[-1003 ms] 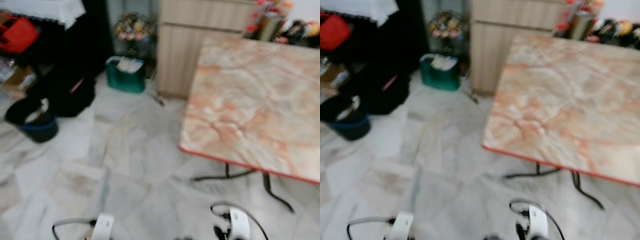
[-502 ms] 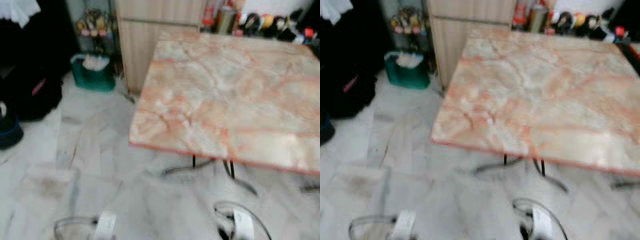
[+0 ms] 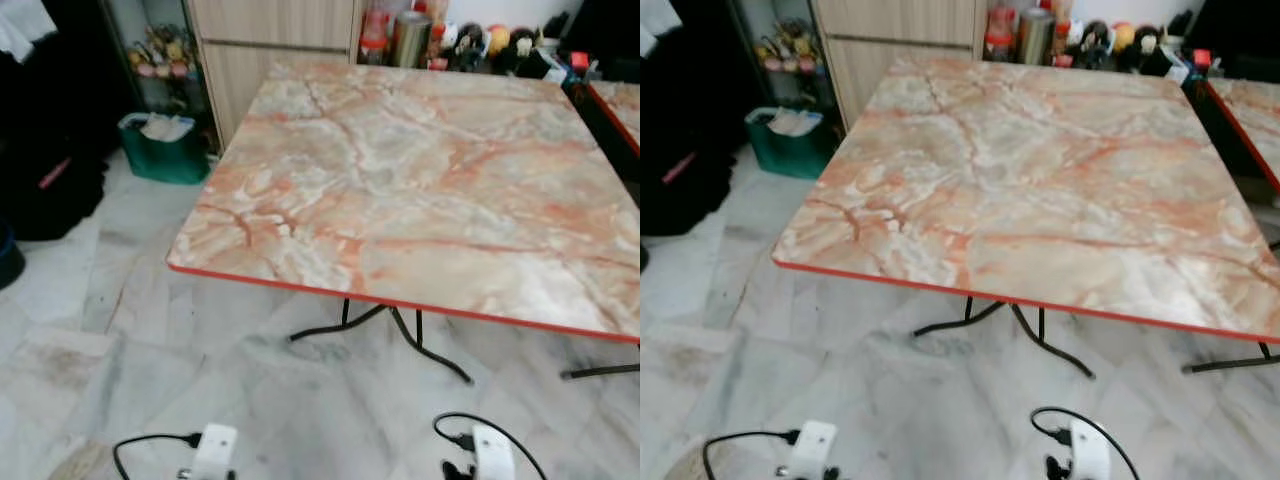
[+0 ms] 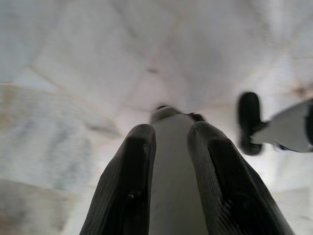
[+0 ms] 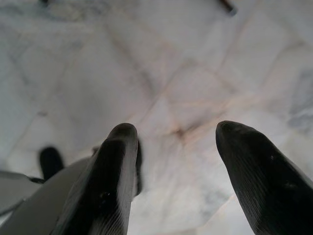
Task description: Setting the table
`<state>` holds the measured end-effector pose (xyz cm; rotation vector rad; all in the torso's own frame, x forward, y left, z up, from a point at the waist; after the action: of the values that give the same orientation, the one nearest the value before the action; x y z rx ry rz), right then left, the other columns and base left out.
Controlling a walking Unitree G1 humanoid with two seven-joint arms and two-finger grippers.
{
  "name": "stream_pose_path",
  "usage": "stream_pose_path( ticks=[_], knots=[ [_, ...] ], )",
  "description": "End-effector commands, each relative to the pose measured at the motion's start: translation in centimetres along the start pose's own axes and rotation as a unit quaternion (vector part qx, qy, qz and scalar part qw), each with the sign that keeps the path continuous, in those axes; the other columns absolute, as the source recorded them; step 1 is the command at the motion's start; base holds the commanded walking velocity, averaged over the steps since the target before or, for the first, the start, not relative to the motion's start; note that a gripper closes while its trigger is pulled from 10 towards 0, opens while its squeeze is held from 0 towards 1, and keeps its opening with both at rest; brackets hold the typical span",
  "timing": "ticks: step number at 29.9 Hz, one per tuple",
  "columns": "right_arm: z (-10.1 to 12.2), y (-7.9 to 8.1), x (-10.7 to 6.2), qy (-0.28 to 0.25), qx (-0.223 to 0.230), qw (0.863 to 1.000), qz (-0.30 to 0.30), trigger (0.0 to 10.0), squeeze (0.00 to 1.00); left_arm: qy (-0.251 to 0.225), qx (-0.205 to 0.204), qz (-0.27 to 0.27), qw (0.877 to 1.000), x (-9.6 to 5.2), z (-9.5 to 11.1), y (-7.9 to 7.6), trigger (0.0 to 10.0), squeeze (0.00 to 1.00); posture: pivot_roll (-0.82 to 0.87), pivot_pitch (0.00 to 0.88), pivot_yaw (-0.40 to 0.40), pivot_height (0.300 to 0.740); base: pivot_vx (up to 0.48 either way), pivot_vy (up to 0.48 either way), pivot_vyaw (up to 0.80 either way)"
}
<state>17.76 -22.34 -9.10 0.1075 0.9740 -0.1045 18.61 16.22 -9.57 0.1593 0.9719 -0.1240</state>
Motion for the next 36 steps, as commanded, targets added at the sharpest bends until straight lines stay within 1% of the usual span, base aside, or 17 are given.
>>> stream_pose_path(
  ticks=[1,36],
  knots=[
    [-0.28,0.66,0.08,0.002,0.011,1.0,0.005,10.0,0.0,0.035,0.01,0.004,0.999,-0.33,-1.88,0.52,10.0,0.0,-0.05,0.16,-0.048,0.74,0.0,-0.424,0.0],
    [-0.64,0.63,0.01,0.006,0.007,1.0,0.008,10.0,0.0,0.034,0.012,-0.005,0.999,-0.31,-1.85,0.18,10.0,0.0,-0.06,0.129,-0.047,0.74,0.0,-0.421,0.0]
  ],
)
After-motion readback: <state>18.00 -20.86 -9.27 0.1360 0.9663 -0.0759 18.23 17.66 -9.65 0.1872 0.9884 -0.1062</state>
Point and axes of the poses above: a point about 5 cm out from each wrist's last joint towards the gripper, its own x axis pointing out of the wrist towards the gripper, its own z axis along the axis of the wrist's last joint, y = z × x, the point moved 1 cm from there along x, pointing out of the wrist towards the gripper, and after that the axes turned 1 degree about x, right-handed, at the moved point
